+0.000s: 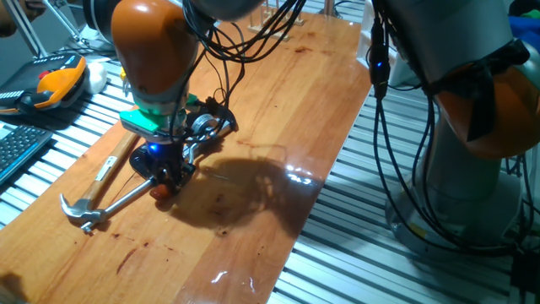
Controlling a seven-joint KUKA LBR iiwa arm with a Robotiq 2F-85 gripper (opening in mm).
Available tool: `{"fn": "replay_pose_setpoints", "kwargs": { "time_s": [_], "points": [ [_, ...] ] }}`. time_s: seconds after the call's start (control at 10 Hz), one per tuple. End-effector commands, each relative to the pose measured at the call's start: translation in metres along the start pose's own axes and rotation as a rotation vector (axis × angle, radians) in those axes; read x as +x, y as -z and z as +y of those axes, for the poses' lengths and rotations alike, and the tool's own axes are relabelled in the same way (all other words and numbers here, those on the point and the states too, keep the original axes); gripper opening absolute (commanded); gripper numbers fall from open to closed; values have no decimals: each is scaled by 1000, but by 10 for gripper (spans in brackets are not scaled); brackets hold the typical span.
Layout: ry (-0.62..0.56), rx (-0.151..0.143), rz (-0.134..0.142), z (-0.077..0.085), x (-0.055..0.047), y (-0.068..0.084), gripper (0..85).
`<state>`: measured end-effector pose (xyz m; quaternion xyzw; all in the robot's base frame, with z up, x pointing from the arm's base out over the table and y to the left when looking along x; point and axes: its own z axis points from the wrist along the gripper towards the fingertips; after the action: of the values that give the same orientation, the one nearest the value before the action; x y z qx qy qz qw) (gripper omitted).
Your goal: Pull up the lever
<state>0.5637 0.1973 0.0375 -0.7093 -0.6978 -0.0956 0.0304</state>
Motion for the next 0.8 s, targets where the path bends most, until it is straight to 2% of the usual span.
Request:
{"fn": "replay_pose_setpoints", "kwargs": {
  "time_s": [0.0, 0.4, 0.7],
  "points": [
    [1, 1, 0, 1, -1, 1, 0],
    [-2, 12, 20, 2, -4, 13, 0],
    [7, 18, 23, 0, -4, 17, 0]
  ]
}}
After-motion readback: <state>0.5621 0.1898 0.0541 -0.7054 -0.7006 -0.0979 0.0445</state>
